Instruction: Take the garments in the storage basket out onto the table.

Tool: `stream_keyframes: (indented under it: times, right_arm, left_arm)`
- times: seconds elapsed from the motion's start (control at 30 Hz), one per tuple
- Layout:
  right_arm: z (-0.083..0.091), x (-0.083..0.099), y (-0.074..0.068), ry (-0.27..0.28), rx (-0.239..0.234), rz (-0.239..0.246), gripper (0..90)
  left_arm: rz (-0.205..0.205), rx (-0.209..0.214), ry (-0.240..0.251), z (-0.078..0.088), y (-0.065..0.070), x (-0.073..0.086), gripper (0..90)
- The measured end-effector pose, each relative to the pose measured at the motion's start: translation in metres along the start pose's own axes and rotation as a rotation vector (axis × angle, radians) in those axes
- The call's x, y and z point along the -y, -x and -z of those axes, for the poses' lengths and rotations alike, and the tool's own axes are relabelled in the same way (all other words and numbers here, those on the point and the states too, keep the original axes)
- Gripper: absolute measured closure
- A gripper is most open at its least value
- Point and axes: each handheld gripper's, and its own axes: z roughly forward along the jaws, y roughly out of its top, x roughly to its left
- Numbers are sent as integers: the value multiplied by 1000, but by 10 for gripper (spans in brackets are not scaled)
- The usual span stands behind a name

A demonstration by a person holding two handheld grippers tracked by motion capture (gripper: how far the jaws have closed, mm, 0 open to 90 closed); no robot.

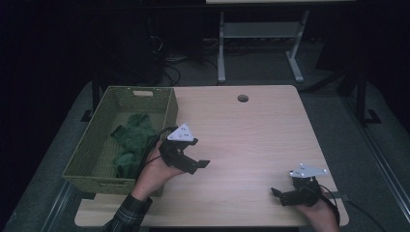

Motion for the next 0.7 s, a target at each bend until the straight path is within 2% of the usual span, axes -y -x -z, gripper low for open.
stream_keyframes:
  times: [0.33, 0.53, 0.6, 0.7]
  right_arm:
    - [0, 0, 0, 0, 0, 1, 24]
    - [0, 0, 0, 0, 0, 0, 24]
    - [0, 0, 0, 2, 1, 4, 24]
    - [0, 0, 0, 3, 0, 4, 24]
  left_arm:
    - [1, -39, 0, 19, -18, -7, 138]
    - [27, -82, 8, 33, -29, 0, 143]
    - [46, -112, 20, 43, -36, 6, 145]
    - [54, -129, 19, 51, -42, 10, 150]
